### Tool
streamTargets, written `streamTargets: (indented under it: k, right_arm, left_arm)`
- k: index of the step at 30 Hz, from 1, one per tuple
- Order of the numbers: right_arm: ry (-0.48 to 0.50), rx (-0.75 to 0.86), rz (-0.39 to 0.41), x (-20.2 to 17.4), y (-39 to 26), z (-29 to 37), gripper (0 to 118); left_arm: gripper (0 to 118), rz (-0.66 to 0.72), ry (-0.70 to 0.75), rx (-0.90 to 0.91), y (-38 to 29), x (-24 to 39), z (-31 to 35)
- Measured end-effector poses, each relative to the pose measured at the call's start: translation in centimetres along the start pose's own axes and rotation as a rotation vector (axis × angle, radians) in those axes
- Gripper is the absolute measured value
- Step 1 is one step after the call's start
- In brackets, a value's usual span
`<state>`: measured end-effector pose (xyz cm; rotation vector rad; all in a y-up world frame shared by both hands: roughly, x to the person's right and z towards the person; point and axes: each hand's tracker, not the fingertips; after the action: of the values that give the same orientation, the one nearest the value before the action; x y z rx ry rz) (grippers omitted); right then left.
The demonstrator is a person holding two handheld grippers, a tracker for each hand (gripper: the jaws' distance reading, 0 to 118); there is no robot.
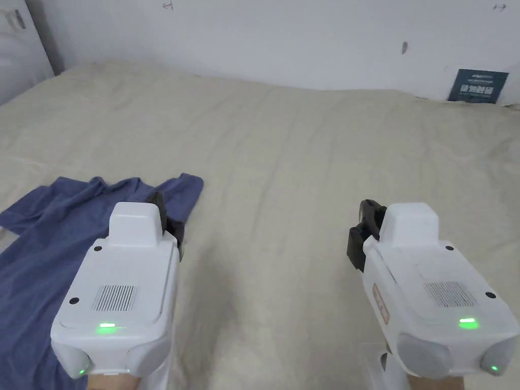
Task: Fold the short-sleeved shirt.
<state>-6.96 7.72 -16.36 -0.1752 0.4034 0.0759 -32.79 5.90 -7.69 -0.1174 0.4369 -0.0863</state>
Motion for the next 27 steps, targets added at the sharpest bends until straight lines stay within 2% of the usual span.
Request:
streamTargets:
  k: [12, 20, 22, 23, 24, 25, 27]
  right_arm:
    - [0.234, 0.011, 0.032, -7.6, 0.7, -2.7, 0]
    - [0.314, 0.012, 0.051, -10.6, 0.9, -2.6, 0]
    - [0.322, 0.010, 0.059, -11.0, 0.9, -2.6, 0]
    - [0.325, 0.008, 0.061, -11.1, 0.9, -2.6, 0]
    - [0.327, 0.006, 0.062, -11.3, 1.0, -2.5, 0]
    - [0.328, 0.004, 0.062, -11.4, 1.0, -2.5, 0]
    - [0.326, 0.000, 0.055, -11.4, 0.9, -2.5, 0]
  left_arm:
    - [0, 0.036, 0.253, -0.019, -1.1, -8.5, 3.4]
    - [1, 0.056, 0.321, -0.048, -2.0, -11.1, 4.2]
    - [12, 0.069, 0.318, -0.047, -2.2, -11.2, 4.1]
    - [22, 0.073, 0.318, -0.051, -2.3, -11.4, 4.0]
    - [40, 0.081, 0.303, -0.063, -2.4, -11.4, 3.8]
    - [67, 0.087, 0.292, -0.086, -2.5, -11.5, 3.5]
    - [98, 0.104, 0.235, -0.106, -2.6, -11.8, 2.8]
